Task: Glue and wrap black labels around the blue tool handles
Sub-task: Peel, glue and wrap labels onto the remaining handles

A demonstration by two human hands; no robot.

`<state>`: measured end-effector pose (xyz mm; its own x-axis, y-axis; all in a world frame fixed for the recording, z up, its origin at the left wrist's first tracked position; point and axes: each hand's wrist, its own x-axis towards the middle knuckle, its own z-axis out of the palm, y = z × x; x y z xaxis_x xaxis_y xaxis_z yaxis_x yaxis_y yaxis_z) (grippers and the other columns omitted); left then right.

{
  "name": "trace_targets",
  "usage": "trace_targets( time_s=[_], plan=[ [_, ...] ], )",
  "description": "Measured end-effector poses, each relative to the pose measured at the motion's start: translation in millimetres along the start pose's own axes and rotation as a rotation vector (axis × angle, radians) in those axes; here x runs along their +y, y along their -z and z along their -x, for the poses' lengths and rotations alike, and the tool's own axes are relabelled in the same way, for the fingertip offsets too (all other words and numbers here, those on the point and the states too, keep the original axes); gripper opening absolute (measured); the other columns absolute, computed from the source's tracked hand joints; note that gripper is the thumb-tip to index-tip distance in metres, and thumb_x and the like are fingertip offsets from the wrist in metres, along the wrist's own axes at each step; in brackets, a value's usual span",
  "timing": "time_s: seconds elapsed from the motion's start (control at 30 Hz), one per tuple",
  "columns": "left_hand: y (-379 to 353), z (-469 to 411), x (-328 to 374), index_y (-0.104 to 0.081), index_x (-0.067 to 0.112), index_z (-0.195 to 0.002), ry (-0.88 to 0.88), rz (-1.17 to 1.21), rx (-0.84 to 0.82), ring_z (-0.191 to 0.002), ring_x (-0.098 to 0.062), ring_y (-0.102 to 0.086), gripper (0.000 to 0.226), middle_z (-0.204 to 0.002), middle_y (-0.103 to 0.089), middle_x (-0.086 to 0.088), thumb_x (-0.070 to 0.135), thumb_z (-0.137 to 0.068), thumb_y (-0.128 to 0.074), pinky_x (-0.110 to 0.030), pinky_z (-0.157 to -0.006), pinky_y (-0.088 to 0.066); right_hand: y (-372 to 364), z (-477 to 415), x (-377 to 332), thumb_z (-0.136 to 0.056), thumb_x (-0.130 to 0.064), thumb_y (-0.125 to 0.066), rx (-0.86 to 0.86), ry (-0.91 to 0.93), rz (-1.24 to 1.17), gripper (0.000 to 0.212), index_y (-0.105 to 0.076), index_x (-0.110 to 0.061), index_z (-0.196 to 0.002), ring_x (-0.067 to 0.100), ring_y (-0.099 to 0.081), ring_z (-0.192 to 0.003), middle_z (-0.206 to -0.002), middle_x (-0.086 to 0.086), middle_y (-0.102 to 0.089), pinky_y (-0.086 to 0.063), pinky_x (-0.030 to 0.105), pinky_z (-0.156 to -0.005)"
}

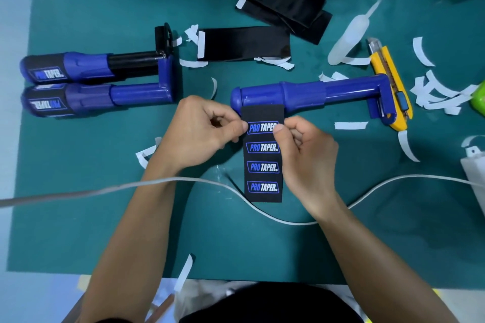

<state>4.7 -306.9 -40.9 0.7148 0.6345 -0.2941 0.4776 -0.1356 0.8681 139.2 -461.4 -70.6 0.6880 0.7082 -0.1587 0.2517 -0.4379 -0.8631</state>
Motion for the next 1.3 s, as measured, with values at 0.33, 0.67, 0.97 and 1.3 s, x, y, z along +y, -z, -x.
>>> trace_targets(
  time_s=[0.33, 0.67, 0.97, 1.3],
  plan=[
    [-1.2, -2.6, 0.9, -0.077, 0.032, -0.071, 0.041, -0.022, 0.025, -0.044, -0.012, -0.054, 0.026, -0.062, -0.073, 0.006, 0.017, -0.091, -0.082, -0.021, -0.047, -0.045, 3.8, -8.5, -2.3, -0.098, -0.038, -0.059, 0.017, -0.025, 0.010, 0.026, -0.066, -0.021, -0.080, 0.014, -0.067, -0.064, -0.071, -0.014, -0.072, -0.052, 0.038, -0.066],
    [-4.0, -3.4, -2.2, -0.079, 0.023, -0.069, 0.090, -0.038, 0.051, -0.043, -0.013, -0.058, 0.022, -0.061, -0.073, 0.006, 0.023, -0.090, -0.083, -0.020, -0.049, -0.048, 4.9, -11.8, -3.2, -0.097, -0.038, -0.059, 0.002, -0.038, 0.008, 0.028, -0.067, -0.020, -0.078, 0.014, -0.067, -0.063, -0.069, -0.013, -0.072, -0.051, 0.039, -0.065],
    [-4.4, -3.2, -3.2, -0.078, 0.025, -0.067, 0.100, -0.066, 0.061, -0.043, -0.010, -0.058, 0.023, -0.060, -0.072, 0.007, 0.029, -0.090, -0.083, -0.018, -0.050, -0.047, 5.3, -13.8, -4.3, -0.099, -0.034, -0.058, -0.011, -0.046, 0.009, 0.030, -0.069, -0.016, -0.078, 0.018, -0.065, -0.064, -0.067, -0.008, -0.072, -0.051, 0.040, -0.064],
    [-5.1, -4.1, -3.6, -0.077, 0.030, -0.064, 0.083, -0.058, 0.066, -0.044, -0.012, -0.058, 0.027, -0.060, -0.072, 0.006, 0.028, -0.089, -0.084, -0.019, -0.050, -0.046, 5.5, -15.3, -3.2, -0.100, -0.034, -0.057, -0.015, -0.039, 0.012, 0.033, -0.067, -0.013, -0.076, 0.023, -0.062, -0.064, -0.065, 0.002, -0.069, -0.048, 0.041, -0.065]
  ],
)
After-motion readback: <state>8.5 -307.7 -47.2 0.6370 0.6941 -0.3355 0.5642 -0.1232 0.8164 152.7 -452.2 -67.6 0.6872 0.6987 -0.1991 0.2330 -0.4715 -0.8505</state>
